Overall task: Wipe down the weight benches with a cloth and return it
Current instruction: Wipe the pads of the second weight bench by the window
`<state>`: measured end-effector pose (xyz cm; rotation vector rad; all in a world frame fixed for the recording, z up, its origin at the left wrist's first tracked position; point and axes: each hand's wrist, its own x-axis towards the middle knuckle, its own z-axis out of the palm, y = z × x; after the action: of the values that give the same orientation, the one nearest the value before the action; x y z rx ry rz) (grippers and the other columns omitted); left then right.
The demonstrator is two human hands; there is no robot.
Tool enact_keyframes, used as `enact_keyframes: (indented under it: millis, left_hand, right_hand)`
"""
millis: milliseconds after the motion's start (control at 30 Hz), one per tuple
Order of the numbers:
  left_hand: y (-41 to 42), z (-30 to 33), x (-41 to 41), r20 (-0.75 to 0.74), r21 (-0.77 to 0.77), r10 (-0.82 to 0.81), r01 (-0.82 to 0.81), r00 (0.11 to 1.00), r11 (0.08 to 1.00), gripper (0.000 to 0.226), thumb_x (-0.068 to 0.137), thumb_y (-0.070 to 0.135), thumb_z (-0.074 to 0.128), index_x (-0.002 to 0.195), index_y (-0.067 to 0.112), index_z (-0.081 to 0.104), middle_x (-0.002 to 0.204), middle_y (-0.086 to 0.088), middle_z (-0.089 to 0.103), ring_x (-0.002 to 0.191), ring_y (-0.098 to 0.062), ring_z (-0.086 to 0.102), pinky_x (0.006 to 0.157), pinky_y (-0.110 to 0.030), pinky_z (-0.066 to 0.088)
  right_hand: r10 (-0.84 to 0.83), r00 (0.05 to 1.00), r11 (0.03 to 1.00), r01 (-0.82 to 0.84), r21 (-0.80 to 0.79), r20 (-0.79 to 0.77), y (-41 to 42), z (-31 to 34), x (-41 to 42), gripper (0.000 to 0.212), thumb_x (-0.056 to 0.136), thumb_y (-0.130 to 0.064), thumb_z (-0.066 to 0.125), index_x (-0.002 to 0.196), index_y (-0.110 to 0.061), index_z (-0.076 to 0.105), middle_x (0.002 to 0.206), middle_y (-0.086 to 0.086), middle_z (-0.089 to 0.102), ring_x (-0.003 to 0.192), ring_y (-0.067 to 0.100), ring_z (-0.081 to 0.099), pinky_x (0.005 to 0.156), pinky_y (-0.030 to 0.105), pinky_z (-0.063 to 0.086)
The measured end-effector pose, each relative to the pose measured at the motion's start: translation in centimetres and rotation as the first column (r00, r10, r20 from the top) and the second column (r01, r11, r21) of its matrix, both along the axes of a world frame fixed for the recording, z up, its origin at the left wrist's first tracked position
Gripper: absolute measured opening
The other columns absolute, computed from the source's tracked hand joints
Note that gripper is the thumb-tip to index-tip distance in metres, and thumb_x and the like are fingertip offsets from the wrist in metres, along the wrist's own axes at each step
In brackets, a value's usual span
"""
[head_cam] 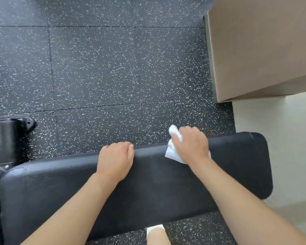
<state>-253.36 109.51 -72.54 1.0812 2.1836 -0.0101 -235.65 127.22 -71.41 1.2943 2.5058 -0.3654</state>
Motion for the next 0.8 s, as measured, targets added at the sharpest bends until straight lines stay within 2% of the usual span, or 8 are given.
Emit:
enact_keyframes:
  millis: [133, 267, 367, 467, 567, 633, 700, 800]
  left_hand:
    - [1.2, 0.0, 1.1, -0.022, -0.023, -0.005, 0.004, 1.0, 1.0, 0.035, 0.107, 0.026, 0.034, 0.08, 0.02, 0.055, 0.078, 0.002, 0.063, 0.083, -0.029, 0.06, 0.081, -0.043, 0.045]
    - [2.2, -0.1, 1.8, 0.046, -0.033, -0.005, 0.007, 0.999, 0.999, 0.033, 0.104, 0.023, 0.034, 0.074, 0.016, 0.045, 0.07, 0.001, 0.054, 0.075, -0.031, 0.053, 0.068, -0.043, 0.042]
    - [4.1, 0.3, 3.6, 0.083, -0.007, -0.029, 0.03, 0.996, 1.0, 0.036, 0.107, 0.029, 0.03, 0.085, 0.017, 0.056, 0.083, 0.003, 0.064, 0.086, -0.029, 0.058, 0.077, -0.045, 0.048]
    - [6.9, 0.1, 6.5, 0.068, 0.027, -0.084, 0.083, 0.994, 0.996, 0.037, 0.109, 0.033, 0.029, 0.102, 0.019, 0.063, 0.099, 0.002, 0.069, 0.099, -0.029, 0.062, 0.086, -0.043, 0.049]
    - [10.4, -0.4, 10.1, 0.071, 0.055, -0.122, 0.118, 0.99, 0.991, 0.037, 0.11, 0.036, 0.028, 0.098, 0.021, 0.06, 0.097, 0.002, 0.069, 0.099, -0.029, 0.062, 0.084, -0.042, 0.048]
    - [12.4, -0.6, 12.6, 0.059, 0.074, -0.125, 0.121, 0.99, 0.99, 0.037, 0.109, 0.037, 0.028, 0.09, 0.021, 0.056, 0.089, 0.003, 0.067, 0.092, -0.03, 0.062, 0.079, -0.042, 0.048]
    - [13.8, -1.0, 14.3, -0.01, 0.054, -0.052, 0.052, 0.999, 0.997, 0.041, 0.107, 0.038, 0.027, 0.08, 0.021, 0.053, 0.075, 0.004, 0.062, 0.078, -0.029, 0.061, 0.069, -0.04, 0.046]
    - [14.3, -1.4, 15.4, -0.105, 0.023, 0.071, -0.069, 0.992, 0.997, 0.047, 0.102, 0.04, 0.026, 0.067, 0.021, 0.051, 0.059, 0.006, 0.052, 0.059, -0.024, 0.052, 0.057, -0.035, 0.041]
  right_hand:
    - [0.127, 0.991, 0.989, -0.129, -0.07, -0.033, -3.8, -1.5, -4.1, 0.03, 0.098, -0.041, 0.036, 0.09, -0.025, 0.06, 0.075, -0.004, 0.047, 0.075, 0.025, 0.042, 0.066, 0.037, 0.026]
    - [0.132, 0.98, 0.974, -0.156, -0.167, -0.147, -3.7, -1.8, -3.8, 0.034, 0.098, -0.045, 0.033, 0.089, -0.022, 0.057, 0.079, -0.003, 0.048, 0.078, 0.024, 0.045, 0.068, 0.037, 0.03]
    - [0.163, 0.972, 0.976, -0.183, -0.117, -0.168, -0.8, -1.9, -0.2, 0.038, 0.099, -0.045, 0.031, 0.094, -0.022, 0.061, 0.077, -0.006, 0.046, 0.079, 0.025, 0.052, 0.066, 0.036, 0.03]
    - [0.088, 0.982, 0.993, -0.1, -0.066, -0.167, 4.5, -1.4, 5.9, 0.029, 0.099, -0.042, 0.044, 0.084, -0.022, 0.058, 0.073, -0.005, 0.046, 0.076, 0.028, 0.052, 0.065, 0.037, 0.035]
    - [0.0, 0.985, 0.999, 0.007, 0.042, -0.17, 10.5, -0.7, 12.9, 0.027, 0.095, -0.03, 0.064, 0.074, -0.017, 0.054, 0.068, 0.006, 0.056, 0.069, 0.035, 0.055, 0.063, 0.044, 0.048]
    - [-0.054, 0.992, 0.996, 0.061, 0.062, -0.112, 13.4, -0.5, 16.0, 0.032, 0.097, -0.034, 0.06, 0.071, -0.018, 0.049, 0.073, 0.007, 0.057, 0.074, 0.035, 0.055, 0.064, 0.044, 0.046]
    - [-0.081, 0.991, 0.99, 0.093, 0.109, -0.109, 14.4, -1.0, 17.3, 0.034, 0.097, -0.036, 0.057, 0.071, -0.02, 0.044, 0.074, 0.006, 0.057, 0.075, 0.035, 0.054, 0.064, 0.042, 0.041]
    - [-0.159, 0.975, 0.959, 0.19, 0.209, -0.156, 12.5, -1.3, 16.3, 0.029, 0.094, -0.036, 0.056, 0.071, -0.018, 0.052, 0.075, 0.005, 0.059, 0.074, 0.033, 0.054, 0.066, 0.04, 0.034]
